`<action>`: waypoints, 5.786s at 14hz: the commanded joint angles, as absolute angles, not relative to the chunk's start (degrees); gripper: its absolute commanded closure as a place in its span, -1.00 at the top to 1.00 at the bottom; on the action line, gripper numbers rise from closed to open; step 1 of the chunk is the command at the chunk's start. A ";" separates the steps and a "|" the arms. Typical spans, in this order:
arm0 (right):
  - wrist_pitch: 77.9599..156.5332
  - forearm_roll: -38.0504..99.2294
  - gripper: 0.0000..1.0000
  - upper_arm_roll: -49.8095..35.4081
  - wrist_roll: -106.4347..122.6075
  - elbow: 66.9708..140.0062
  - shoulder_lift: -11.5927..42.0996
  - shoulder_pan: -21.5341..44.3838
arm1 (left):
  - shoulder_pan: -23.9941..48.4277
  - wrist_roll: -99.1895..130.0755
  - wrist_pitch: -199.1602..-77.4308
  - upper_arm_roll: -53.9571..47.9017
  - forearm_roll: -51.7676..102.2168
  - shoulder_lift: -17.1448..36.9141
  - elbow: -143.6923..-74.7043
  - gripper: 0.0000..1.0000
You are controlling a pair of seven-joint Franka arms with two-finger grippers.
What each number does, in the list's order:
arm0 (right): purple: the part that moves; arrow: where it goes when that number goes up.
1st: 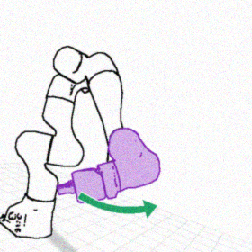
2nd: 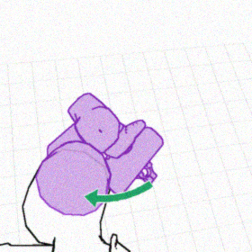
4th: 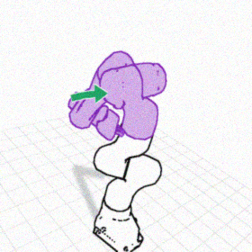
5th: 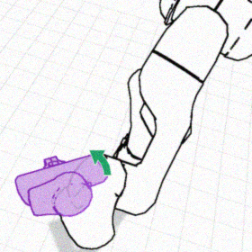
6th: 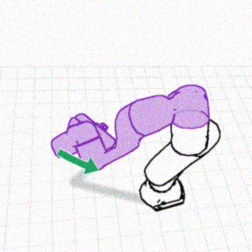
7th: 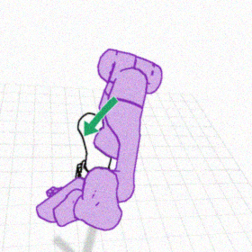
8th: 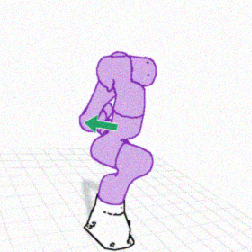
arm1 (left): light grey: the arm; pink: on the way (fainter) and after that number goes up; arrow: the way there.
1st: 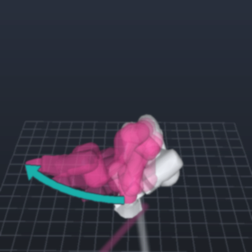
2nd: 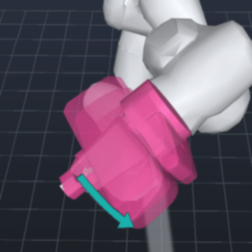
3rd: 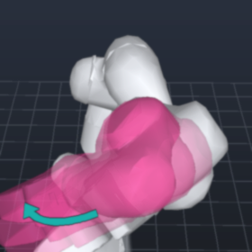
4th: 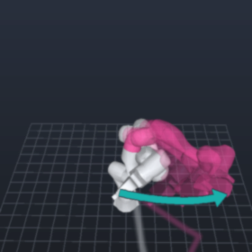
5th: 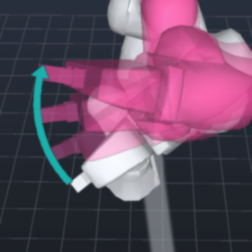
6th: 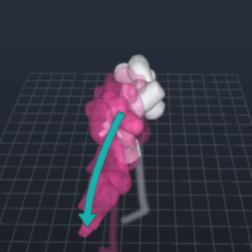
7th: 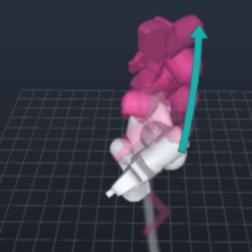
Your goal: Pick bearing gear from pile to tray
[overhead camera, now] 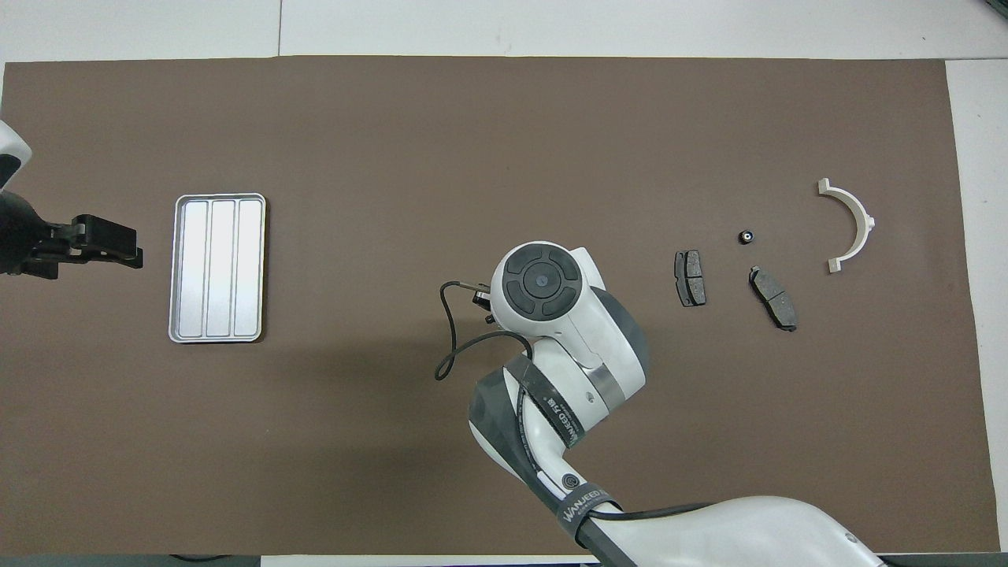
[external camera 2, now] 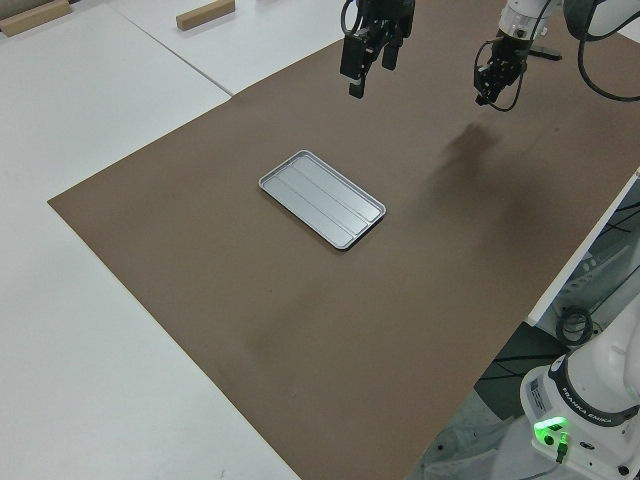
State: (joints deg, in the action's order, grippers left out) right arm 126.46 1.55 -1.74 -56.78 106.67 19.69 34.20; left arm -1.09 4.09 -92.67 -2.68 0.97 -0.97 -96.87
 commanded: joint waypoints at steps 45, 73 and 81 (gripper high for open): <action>129.02 -0.44 0.64 -1.23 7.21 108.46 20.39 -1.41 | 41.74 60.12 -125.95 -3.08 3.16 26.37 -99.75 1.00; 117.01 -2.37 -1.00 -1.84 3.02 94.77 22.24 0.26 | 27.98 47.07 -110.84 -1.49 2.99 15.06 -104.21 -0.99; 106.60 -1.94 -1.00 -2.02 -44.24 84.64 20.57 23.00 | 6.61 12.08 -113.19 -1.41 3.25 7.29 -113.99 -0.93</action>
